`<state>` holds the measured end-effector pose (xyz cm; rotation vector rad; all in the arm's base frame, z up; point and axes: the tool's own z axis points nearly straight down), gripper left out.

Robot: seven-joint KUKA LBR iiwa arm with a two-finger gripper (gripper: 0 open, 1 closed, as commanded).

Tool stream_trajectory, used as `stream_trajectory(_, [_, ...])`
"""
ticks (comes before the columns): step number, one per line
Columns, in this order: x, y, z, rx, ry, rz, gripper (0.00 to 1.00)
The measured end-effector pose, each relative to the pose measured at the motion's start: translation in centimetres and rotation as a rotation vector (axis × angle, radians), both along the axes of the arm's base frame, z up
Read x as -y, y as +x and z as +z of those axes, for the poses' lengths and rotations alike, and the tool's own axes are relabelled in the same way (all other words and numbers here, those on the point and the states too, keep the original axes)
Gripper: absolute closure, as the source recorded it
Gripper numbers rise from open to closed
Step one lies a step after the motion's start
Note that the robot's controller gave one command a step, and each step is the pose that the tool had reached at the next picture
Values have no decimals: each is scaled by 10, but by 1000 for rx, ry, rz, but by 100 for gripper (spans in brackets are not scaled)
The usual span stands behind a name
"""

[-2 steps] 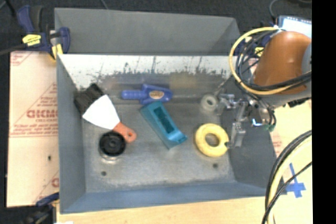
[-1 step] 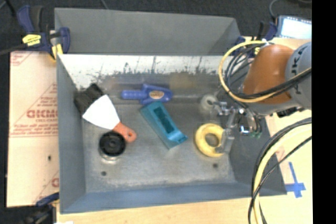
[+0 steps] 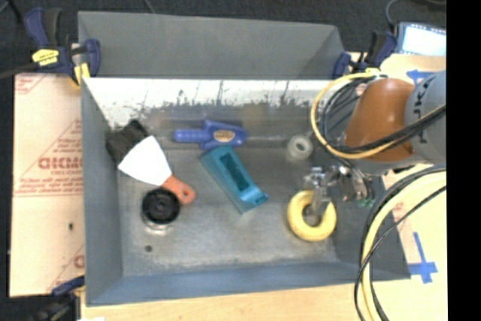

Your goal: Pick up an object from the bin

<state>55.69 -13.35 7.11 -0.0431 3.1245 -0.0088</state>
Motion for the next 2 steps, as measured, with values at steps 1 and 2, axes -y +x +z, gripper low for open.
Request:
stream_trajectory(1, [0,0,0,0,0,1,100])
stream_trajectory(2, [9,-12,192,11,0,-90,100])
